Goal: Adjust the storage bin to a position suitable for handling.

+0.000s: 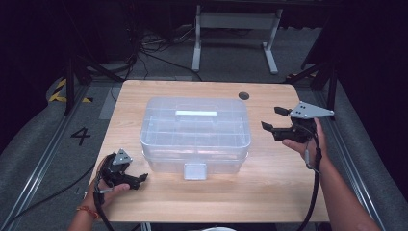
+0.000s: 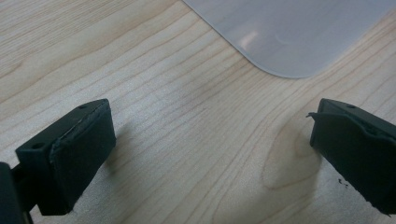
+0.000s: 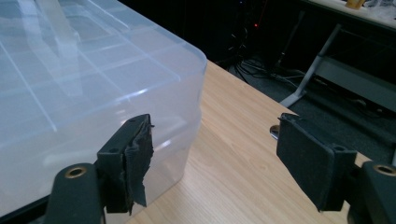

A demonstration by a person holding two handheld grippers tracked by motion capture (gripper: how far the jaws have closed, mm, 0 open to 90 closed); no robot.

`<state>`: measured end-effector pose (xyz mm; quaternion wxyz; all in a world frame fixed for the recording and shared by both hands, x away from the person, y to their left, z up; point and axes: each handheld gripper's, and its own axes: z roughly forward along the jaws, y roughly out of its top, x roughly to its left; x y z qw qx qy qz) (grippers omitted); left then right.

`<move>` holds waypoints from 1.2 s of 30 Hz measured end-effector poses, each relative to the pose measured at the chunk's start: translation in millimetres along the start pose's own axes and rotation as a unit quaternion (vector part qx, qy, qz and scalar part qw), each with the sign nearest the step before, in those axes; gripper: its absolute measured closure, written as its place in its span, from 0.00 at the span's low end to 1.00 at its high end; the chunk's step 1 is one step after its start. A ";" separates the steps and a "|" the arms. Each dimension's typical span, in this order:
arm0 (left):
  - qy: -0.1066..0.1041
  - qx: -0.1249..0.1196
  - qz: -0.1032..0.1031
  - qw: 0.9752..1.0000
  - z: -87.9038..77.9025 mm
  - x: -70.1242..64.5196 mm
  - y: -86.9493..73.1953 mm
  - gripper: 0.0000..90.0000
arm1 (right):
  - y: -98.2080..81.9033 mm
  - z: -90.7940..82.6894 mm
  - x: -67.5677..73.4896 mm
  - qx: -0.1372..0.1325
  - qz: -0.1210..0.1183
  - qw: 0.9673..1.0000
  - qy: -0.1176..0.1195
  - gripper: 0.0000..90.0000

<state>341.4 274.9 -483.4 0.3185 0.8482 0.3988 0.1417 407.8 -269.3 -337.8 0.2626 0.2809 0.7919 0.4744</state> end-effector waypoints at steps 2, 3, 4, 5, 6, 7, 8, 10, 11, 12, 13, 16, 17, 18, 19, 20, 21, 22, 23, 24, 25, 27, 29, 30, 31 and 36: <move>0.000 0.000 0.000 1.000 0.0 0.0 0.0 0.01 | 3.7 2.5 1.2 -0.006 -0.006 1.000 0.000 0.31; 0.000 0.000 0.000 1.000 0.0 0.0 0.0 0.01 | 4.9 4.0 2.0 -0.007 -0.005 1.000 0.002 0.31; 0.000 0.000 0.000 1.000 0.0 0.0 0.0 0.01 | 6.8 6.5 3.1 -0.007 -0.006 1.000 0.004 0.31; 0.000 0.000 0.000 1.000 0.0 0.0 0.0 0.01 | 7.9 9.0 4.0 -0.007 -0.007 1.000 0.007 0.31; 0.000 0.000 0.000 1.000 0.0 0.0 0.0 0.01 | 9.1 11.5 5.1 -0.006 -0.008 1.000 0.009 0.31; 0.000 0.000 0.000 1.000 0.0 0.0 0.0 0.01 | 10.2 14.0 6.3 -0.005 -0.009 1.000 0.011 0.32; 0.000 0.000 0.000 1.000 0.0 0.0 0.0 0.01 | 11.5 16.2 7.3 -0.004 -0.010 1.000 0.013 0.32; 0.000 0.000 0.000 1.000 0.0 -0.1 0.0 0.01 | 15.0 20.4 10.1 -0.003 -0.014 1.000 0.017 0.32; 0.000 0.000 0.000 1.000 -0.1 -0.1 0.0 0.01 | 16.8 21.9 11.4 -0.004 -0.014 1.000 0.018 0.32; 0.000 0.000 0.000 1.000 0.0 0.0 0.0 0.01 | 18.9 23.3 12.5 -0.005 -0.016 1.000 0.021 0.32; 0.000 0.000 0.000 1.000 0.0 -0.1 0.0 0.01 | 20.2 24.3 13.9 -0.007 -0.017 1.000 0.022 0.32; 0.000 0.000 0.000 1.000 0.0 0.0 0.0 0.01 | 25.8 29.4 19.0 -0.008 -0.025 0.999 0.026 0.33; 0.000 0.000 0.000 1.000 0.0 -0.1 0.0 0.01 | 27.5 31.2 20.7 -0.009 -0.026 0.999 0.029 0.33; 0.000 0.000 0.000 1.000 0.0 0.0 0.0 0.01 | 29.1 33.2 22.5 -0.008 -0.028 0.999 0.031 0.33; 0.000 0.000 0.000 1.000 0.0 -0.1 0.0 0.01 | 30.7 35.4 24.2 -0.008 -0.030 0.999 0.034 0.33; 0.000 0.000 0.000 1.000 0.0 -0.1 0.0 0.01 | 31.9 37.0 25.5 -0.009 -0.030 0.999 0.037 0.33; 0.000 0.000 0.000 1.000 0.0 -0.1 0.0 0.01 | 33.7 39.6 27.9 -0.008 -0.032 0.999 0.040 0.33; 0.000 0.000 0.000 1.000 0.0 0.0 0.0 0.01 | 35.0 42.0 29.9 -0.008 -0.033 0.998 0.044 0.33; 0.000 0.000 0.000 1.000 0.0 0.0 0.0 0.01 | 36.6 44.7 32.1 -0.007 -0.033 0.998 0.047 0.33; 0.000 0.000 0.000 1.000 0.0 0.0 0.0 0.01 | 38.6 48.0 34.9 -0.005 -0.037 0.998 0.048 0.33; 0.000 0.000 0.000 1.000 0.0 -0.1 0.0 0.01 | 40.5 50.4 37.3 -0.004 -0.038 0.998 0.052 0.33; 0.000 0.000 0.000 1.000 0.0 0.0 0.0 0.01 | 44.0 55.3 42.4 -0.005 -0.046 0.997 0.056 0.33; 0.000 0.000 0.000 1.000 0.0 0.0 0.0 0.01 | 45.3 57.4 44.4 -0.003 -0.047 0.997 0.058 0.33; 0.000 0.000 0.000 1.000 0.0 0.0 0.0 0.01 | 47.7 60.7 47.5 -0.004 -0.048 0.997 0.061 0.33; 0.000 0.000 0.000 1.000 0.0 0.0 0.0 0.01 | 49.1 62.3 48.5 -0.005 -0.050 0.997 0.064 0.33; 0.000 0.000 0.000 1.000 0.0 0.0 0.0 0.01 | 53.9 68.0 52.1 -0.005 -0.055 0.996 0.068 0.33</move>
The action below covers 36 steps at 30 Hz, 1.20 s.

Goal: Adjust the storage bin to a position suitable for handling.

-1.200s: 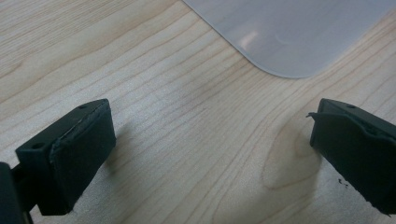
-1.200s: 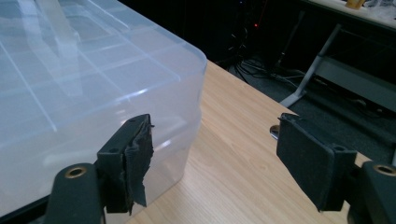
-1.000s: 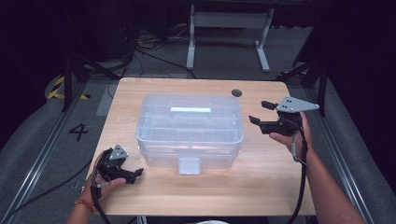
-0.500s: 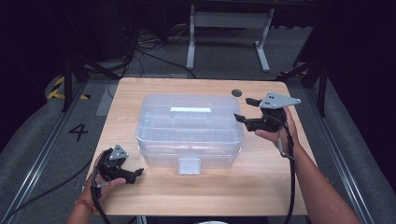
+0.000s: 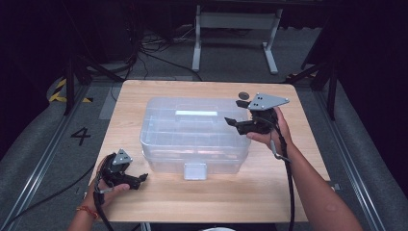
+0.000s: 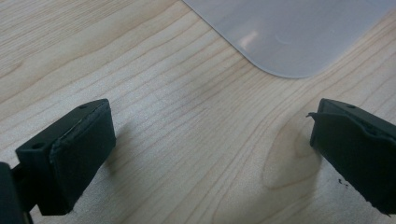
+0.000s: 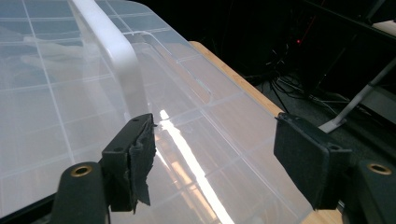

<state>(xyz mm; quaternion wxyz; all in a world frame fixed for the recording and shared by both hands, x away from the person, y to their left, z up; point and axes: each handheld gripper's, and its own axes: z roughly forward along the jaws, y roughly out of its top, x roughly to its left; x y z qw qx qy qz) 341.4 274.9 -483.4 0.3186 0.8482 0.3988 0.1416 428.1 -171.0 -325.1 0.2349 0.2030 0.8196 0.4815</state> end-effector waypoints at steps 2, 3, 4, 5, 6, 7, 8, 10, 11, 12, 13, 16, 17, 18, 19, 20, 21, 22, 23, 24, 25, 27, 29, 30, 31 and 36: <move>0.001 0.000 -0.001 1.000 -0.1 -0.2 0.0 0.01 | 1.0 1.3 0.5 -0.001 0.000 1.000 0.000 0.33; 0.000 0.000 0.000 1.000 -0.1 -0.1 0.0 0.01 | 2.4 3.5 1.2 -0.003 0.000 1.000 0.004 0.33; 0.000 0.000 0.000 1.000 0.0 0.0 0.0 0.01 | 3.5 5.0 2.0 -0.002 -0.001 1.000 0.006 0.34; 0.001 0.000 -0.001 1.000 -0.1 -0.2 0.0 0.01 | 4.8 6.7 3.2 0.000 -0.002 1.000 0.009 0.34; 0.001 0.000 -0.001 1.000 -0.1 -0.2 0.0 0.01 | 5.5 7.6 3.5 -0.001 -0.004 1.000 0.010 0.34; 0.000 0.000 0.000 1.000 0.0 0.0 0.0 0.01 | 6.3 8.8 4.6 0.000 -0.006 1.000 0.012 0.34; 0.000 0.000 0.000 1.000 0.0 0.0 0.0 0.01 | 6.9 9.9 5.3 0.001 -0.007 1.000 0.012 0.34; 0.000 0.000 0.000 1.000 0.0 0.0 0.0 0.01 | 7.4 11.2 6.3 0.004 -0.008 1.000 0.013 0.34; 0.001 0.000 0.000 1.000 -0.1 0.0 0.0 0.01 | 7.8 11.9 6.9 0.004 -0.008 1.000 0.017 0.34; 0.000 0.000 0.000 1.000 0.0 0.0 0.0 0.01 | 8.1 12.5 7.3 0.004 -0.009 1.000 0.018 0.34; 0.001 0.000 0.000 1.000 -0.1 -0.1 0.0 0.01 | 8.7 13.1 7.9 0.007 -0.012 1.000 0.017 0.35; 0.000 0.000 0.000 1.000 0.0 0.0 0.0 0.01 | 9.9 13.2 7.0 0.009 -0.009 1.000 0.019 0.37; 0.001 0.000 -0.001 1.000 -0.1 -0.2 0.0 0.01 | 10.0 12.7 6.8 0.008 -0.011 1.000 0.026 0.41; 0.001 0.000 -0.001 1.000 -0.1 -0.2 0.0 0.01 | 10.1 12.0 7.4 0.009 -0.013 0.999 0.030 0.41; 0.000 0.000 0.000 1.000 0.0 0.0 0.0 0.01 | 10.3 11.5 8.0 0.010 -0.014 0.999 0.031 0.41; 0.000 0.000 0.000 1.000 0.0 0.0 0.0 0.01 | 10.4 11.3 8.6 0.009 -0.016 0.999 0.030 0.42; 0.000 0.000 0.000 1.000 0.0 0.0 0.0 0.01 | 10.6 11.1 9.2 0.009 -0.016 0.999 0.030 0.42; 0.000 0.000 0.000 1.000 0.0 0.0 0.0 0.01 | 10.8 10.9 9.4 0.009 -0.017 0.999 0.029 0.41; 0.000 0.000 0.000 1.000 0.0 0.0 0.0 0.01 | 11.0 11.0 9.6 0.010 -0.017 0.999 0.028 0.41; 0.000 0.000 0.000 1.000 0.0 0.1 0.0 0.01 | 11.1 10.9 9.4 0.010 -0.017 0.999 0.029 0.42; 0.000 0.000 0.000 1.000 0.0 0.0 0.0 0.01 | 10.9 10.8 9.3 0.009 -0.016 0.999 0.030 0.42; 0.001 0.000 0.000 1.000 -0.1 -0.1 0.0 0.01 | 10.4 9.8 9.6 0.008 -0.013 0.999 0.037 0.41; 0.000 0.000 0.000 1.000 0.0 0.0 0.0 0.01 | 10.2 9.3 12.1 0.007 -0.015 0.999 0.043 0.41; 0.000 0.000 0.000 1.000 0.0 0.0 0.0 0.01 | 10.7 9.3 14.0 0.009 -0.019 0.999 0.045 0.41; 0.000 0.000 0.000 1.000 0.0 0.0 0.0 0.01 | 11.5 9.6 15.7 0.010 -0.023 0.999 0.046 0.41; 0.000 0.000 0.000 1.000 0.0 0.0 0.0 0.01 | 18.1 15.0 22.3 0.020 -0.038 0.998 0.051 0.44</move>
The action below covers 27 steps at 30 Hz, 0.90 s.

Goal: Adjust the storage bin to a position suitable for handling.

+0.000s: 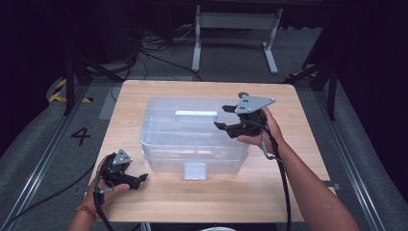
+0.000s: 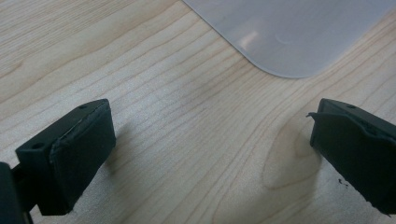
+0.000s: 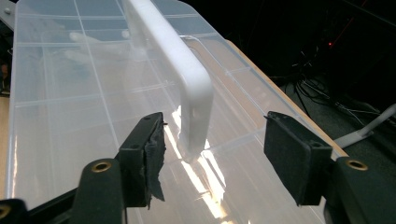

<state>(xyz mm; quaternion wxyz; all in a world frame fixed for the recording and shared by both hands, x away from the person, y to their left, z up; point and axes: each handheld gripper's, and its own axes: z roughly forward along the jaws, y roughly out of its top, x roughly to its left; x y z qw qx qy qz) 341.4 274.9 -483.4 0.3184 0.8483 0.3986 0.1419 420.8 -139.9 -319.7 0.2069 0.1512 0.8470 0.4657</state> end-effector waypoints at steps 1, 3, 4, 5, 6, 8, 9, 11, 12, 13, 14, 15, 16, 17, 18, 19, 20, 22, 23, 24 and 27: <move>0.000 0.000 0.000 1.000 0.0 0.0 0.0 0.01 | 0.9 0.7 0.6 0.003 -0.002 1.000 0.001 0.46; 0.000 0.000 0.000 1.000 0.0 0.0 0.0 0.01 | 1.9 1.0 0.7 0.003 -0.005 1.000 0.004 0.48; 0.000 0.000 0.000 1.000 0.0 0.0 0.0 0.01 | 2.0 0.8 0.0 0.003 -0.003 1.000 0.003 0.49; 0.001 0.000 -0.001 1.000 -0.1 -0.2 0.0 0.01 | 2.3 1.1 -0.5 0.003 0.000 1.000 0.002 0.50; 0.000 0.000 0.000 1.000 0.0 0.0 0.0 0.01 | 2.7 1.2 -0.9 0.005 -0.002 1.000 0.002 0.51; 0.001 0.000 -0.001 1.000 0.0 -0.2 0.0 0.01 | 4.0 1.7 -0.2 0.005 -0.003 1.000 0.003 0.52; 0.001 0.000 -0.001 1.000 -0.1 -0.2 0.0 0.01 | 5.2 2.0 0.6 0.004 -0.005 1.000 0.006 0.52; 0.001 0.000 -0.001 1.000 -0.1 -0.2 0.0 0.01 | 8.2 2.6 3.5 -0.001 -0.012 1.000 0.006 0.52; 0.001 0.000 -0.001 1.000 -0.1 -0.2 0.0 0.01 | 9.3 2.9 4.4 -0.002 -0.016 1.000 0.005 0.52; 0.001 0.000 -0.001 1.000 -0.1 -0.2 0.0 0.01 | 10.6 3.4 5.4 0.002 -0.022 1.000 0.001 0.53; 0.001 0.000 -0.001 1.000 -0.1 -0.2 0.0 0.01 | 11.2 3.7 5.3 0.003 -0.023 1.000 0.000 0.53; 0.001 0.000 -0.001 1.000 -0.1 -0.2 0.0 0.01 | 11.8 3.7 5.0 0.003 -0.021 1.000 -0.002 0.55; 0.001 0.000 -0.001 1.000 0.0 -0.2 0.0 0.01 | 12.3 3.7 4.8 0.003 -0.021 1.000 -0.003 0.56; 0.001 0.000 -0.001 1.000 -0.1 -0.2 0.0 0.01 | 13.2 3.6 5.1 0.003 -0.022 1.000 -0.006 0.57; 0.001 0.000 -0.001 1.000 -0.1 -0.2 0.0 0.01 | 14.1 4.1 5.5 0.002 -0.023 1.000 -0.007 0.59; 0.001 0.000 -0.001 1.000 -0.1 -0.2 0.0 0.01 | 15.3 5.2 6.3 0.003 -0.029 1.000 -0.005 0.60; 0.001 0.000 -0.001 1.000 -0.1 -0.2 0.0 0.01 | 16.0 5.9 6.7 0.005 -0.034 0.999 -0.005 0.61; 0.001 0.000 -0.001 1.000 -0.1 -0.2 0.0 0.01 | 17.8 7.3 7.8 0.007 -0.038 0.999 -0.005 0.63; 0.001 0.000 -0.001 1.000 -0.1 -0.2 0.0 0.01 | 18.7 8.1 8.2 0.006 -0.038 0.999 -0.003 0.65; 0.001 0.000 -0.001 1.000 -0.1 -0.2 0.0 0.01 | 19.6 9.0 8.2 0.008 -0.038 0.999 -0.002 0.66; 0.001 0.000 -0.001 1.000 -0.1 -0.3 0.0 0.01 | 21.7 12.4 8.1 0.014 -0.036 0.999 -0.003 0.75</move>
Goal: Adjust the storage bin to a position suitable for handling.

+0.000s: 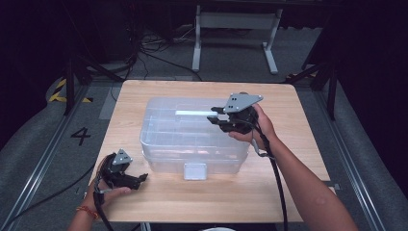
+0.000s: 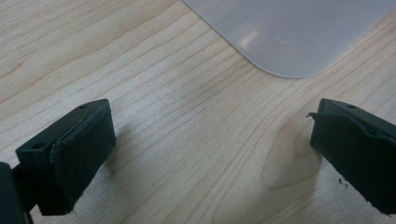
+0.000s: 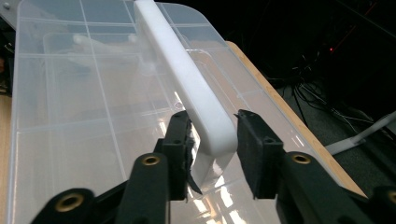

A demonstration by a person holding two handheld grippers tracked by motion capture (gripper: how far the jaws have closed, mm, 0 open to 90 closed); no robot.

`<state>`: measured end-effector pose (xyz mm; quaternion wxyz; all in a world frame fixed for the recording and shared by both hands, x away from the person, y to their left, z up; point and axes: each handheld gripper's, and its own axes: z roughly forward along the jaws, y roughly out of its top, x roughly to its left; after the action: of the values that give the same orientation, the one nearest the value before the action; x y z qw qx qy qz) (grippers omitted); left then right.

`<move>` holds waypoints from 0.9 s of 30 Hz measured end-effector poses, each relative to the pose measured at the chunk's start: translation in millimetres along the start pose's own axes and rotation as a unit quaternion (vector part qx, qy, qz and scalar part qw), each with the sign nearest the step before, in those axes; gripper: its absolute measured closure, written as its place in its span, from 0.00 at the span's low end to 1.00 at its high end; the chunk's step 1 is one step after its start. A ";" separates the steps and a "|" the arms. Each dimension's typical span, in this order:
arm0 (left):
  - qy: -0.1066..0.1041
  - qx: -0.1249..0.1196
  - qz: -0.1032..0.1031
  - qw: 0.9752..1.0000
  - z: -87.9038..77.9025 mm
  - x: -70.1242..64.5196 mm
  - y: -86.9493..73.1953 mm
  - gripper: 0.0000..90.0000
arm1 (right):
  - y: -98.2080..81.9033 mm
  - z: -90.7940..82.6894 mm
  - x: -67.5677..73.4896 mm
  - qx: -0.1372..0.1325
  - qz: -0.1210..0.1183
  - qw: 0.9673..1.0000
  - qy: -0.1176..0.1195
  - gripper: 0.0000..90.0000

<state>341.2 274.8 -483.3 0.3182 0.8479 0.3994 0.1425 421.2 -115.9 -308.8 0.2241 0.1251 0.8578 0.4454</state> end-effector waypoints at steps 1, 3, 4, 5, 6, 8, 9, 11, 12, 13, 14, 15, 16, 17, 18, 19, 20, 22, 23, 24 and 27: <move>0.000 0.000 0.000 1.000 0.0 0.0 0.0 0.01 | 0.8 1.2 -0.4 0.003 0.000 1.000 0.002 0.76; 0.000 0.000 0.000 1.000 -0.1 0.0 0.0 0.01 | 1.7 2.4 0.9 0.004 -0.001 1.000 -0.005 0.80; -0.002 0.000 -0.002 1.000 -0.2 -0.1 -0.2 0.01 | 2.1 3.0 1.4 0.004 -0.003 1.000 -0.010 0.80; -0.001 0.001 -0.003 1.000 -0.6 -0.2 -0.3 0.02 | 2.5 3.4 1.9 0.006 -0.004 1.000 -0.015 0.79; 0.003 -0.002 0.003 1.000 -0.9 0.6 -0.1 0.02 | 2.8 3.8 1.8 0.006 -0.004 1.000 -0.018 0.79; 0.000 -0.005 -0.010 1.000 -0.5 -0.8 -1.1 0.03 | 2.9 4.6 0.0 0.006 0.001 1.000 -0.017 0.79; 0.001 -0.003 -0.010 1.000 -0.9 -0.7 -1.1 0.03 | 3.1 4.8 -0.7 0.007 0.002 1.000 -0.016 0.79; 0.005 -0.007 -0.007 1.000 -0.5 -0.1 -0.7 0.04 | 4.4 5.5 -2.1 0.011 0.007 1.000 -0.015 0.79; 0.006 -0.007 -0.006 1.000 -0.5 0.2 -0.5 0.04 | 5.0 5.9 -3.2 0.012 0.008 1.000 -0.014 0.79; 0.010 -0.007 -0.001 1.000 -0.8 1.1 0.0 0.04 | 5.5 5.9 -3.9 0.014 0.012 1.000 -0.013 0.79; 0.011 -0.005 -0.005 1.000 -1.0 1.0 0.5 0.05 | 6.0 5.8 -4.7 0.015 0.017 1.000 -0.012 0.79; 0.014 0.000 -0.012 1.000 -2.4 0.3 1.1 0.06 | 6.6 5.9 -5.6 0.015 0.019 1.000 -0.011 0.79; 0.012 0.001 -0.016 1.000 -3.6 0.7 1.7 0.10 | 7.3 5.6 -6.7 0.015 0.019 1.000 -0.012 0.79; 0.018 0.000 -0.018 1.000 -5.2 1.5 2.2 0.16 | 8.2 5.7 -8.0 0.015 0.020 1.000 -0.012 0.79; 0.020 0.000 -0.023 1.000 -6.0 2.0 2.3 0.20 | 9.2 5.8 -9.2 0.016 0.022 1.000 -0.011 0.79; 0.015 -0.003 -0.030 0.999 -6.9 2.5 1.8 0.23 | 10.3 5.8 -10.5 0.017 0.024 1.000 -0.011 0.79; 0.011 -0.003 -0.024 1.000 -8.3 3.5 1.6 0.25 | 11.8 5.8 -12.1 0.019 0.026 0.999 -0.010 0.79; 0.005 -0.022 -0.026 0.999 -12.3 4.3 0.4 0.29 | 13.6 6.1 -14.7 0.020 0.030 0.999 -0.009 0.79; 0.002 -0.035 -0.025 0.999 -16.3 5.3 1.0 0.30 | 14.8 6.2 -16.4 0.022 0.031 0.999 -0.008 0.79; 0.006 -0.047 -0.026 0.999 -20.2 5.4 2.0 0.33 | 16.0 6.5 -17.9 0.024 0.033 0.999 -0.008 0.79; 0.008 -0.079 -0.030 0.996 -33.2 6.1 5.4 0.40 | 19.6 6.9 -21.4 0.032 0.040 0.999 -0.005 0.79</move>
<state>331.8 291.0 -454.8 0.3852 0.8065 0.4148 0.1706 443.5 -108.8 -290.4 0.2062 0.1685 0.8648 0.4256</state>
